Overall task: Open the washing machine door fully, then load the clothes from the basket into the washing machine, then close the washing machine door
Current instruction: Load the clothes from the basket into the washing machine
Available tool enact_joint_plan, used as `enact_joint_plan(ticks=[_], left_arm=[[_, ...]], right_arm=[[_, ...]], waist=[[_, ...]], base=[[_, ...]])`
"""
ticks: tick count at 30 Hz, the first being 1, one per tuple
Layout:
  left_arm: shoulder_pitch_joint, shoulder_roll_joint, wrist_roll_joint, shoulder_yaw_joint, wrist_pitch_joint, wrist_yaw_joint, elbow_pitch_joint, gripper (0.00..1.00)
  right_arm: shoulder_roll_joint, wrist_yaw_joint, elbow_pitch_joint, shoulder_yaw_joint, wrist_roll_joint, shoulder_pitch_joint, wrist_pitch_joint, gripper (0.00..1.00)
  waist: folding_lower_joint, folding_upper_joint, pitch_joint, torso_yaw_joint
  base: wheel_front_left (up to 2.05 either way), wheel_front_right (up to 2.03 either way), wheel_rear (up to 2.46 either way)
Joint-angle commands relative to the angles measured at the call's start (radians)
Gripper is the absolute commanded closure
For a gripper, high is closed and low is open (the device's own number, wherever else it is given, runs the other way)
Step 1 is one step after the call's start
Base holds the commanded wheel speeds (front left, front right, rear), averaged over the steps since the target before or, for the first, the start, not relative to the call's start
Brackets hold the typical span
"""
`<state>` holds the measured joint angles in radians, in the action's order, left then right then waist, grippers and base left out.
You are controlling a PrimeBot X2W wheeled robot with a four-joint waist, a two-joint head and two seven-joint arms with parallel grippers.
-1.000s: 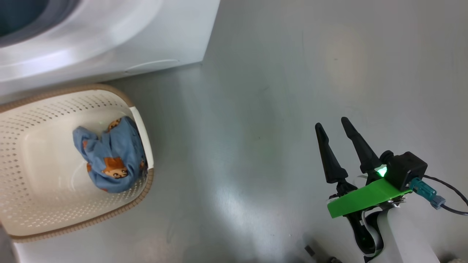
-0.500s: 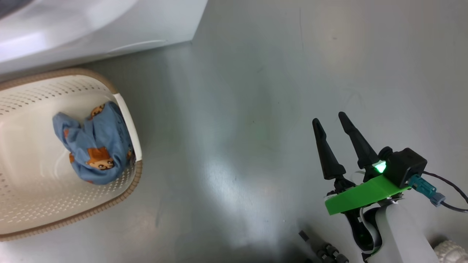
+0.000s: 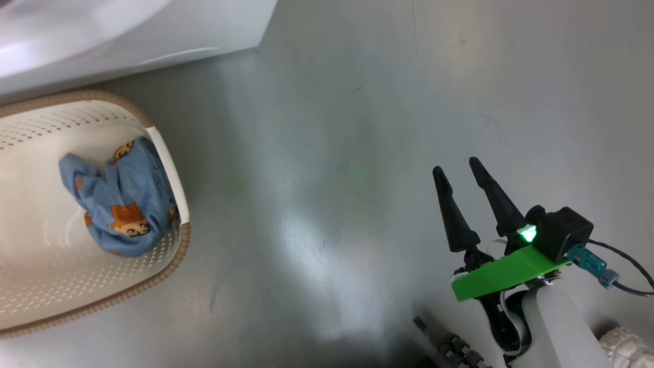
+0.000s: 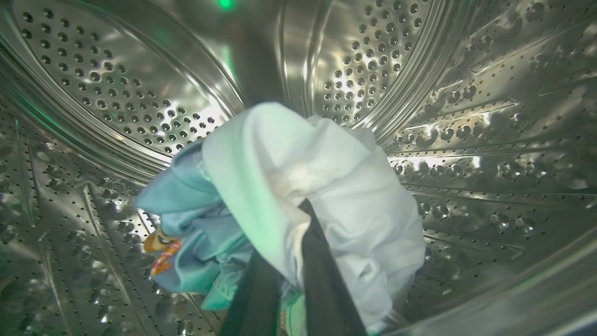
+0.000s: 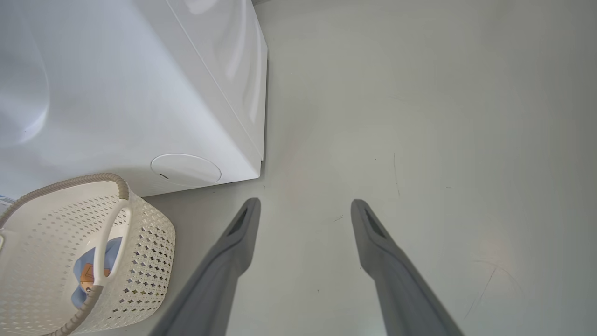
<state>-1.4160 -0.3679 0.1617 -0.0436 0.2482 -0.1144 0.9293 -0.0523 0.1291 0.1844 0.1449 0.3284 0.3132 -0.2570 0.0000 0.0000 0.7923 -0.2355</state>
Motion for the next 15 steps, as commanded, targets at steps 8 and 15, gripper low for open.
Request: enact_joint_plan(ticks=[8,15], left_arm=[[0.037,-0.027,0.022,0.012,0.013,0.019,-0.010,0.00],[0.093,-0.010,0.038,0.025,0.013,0.029,-0.034,0.00]], right_arm=[[0.002,0.002,-0.013,0.000,0.005,-0.003,-0.005,0.00],[0.002,0.002,-0.012,-0.020,-0.003,-0.003,-0.005,0.00]], waist=[[0.0000,0.0000,-0.041,0.030],[0.0000,0.0000,-0.079,0.056]], base=[[0.00,0.00,0.00],[0.00,0.00,0.00]])
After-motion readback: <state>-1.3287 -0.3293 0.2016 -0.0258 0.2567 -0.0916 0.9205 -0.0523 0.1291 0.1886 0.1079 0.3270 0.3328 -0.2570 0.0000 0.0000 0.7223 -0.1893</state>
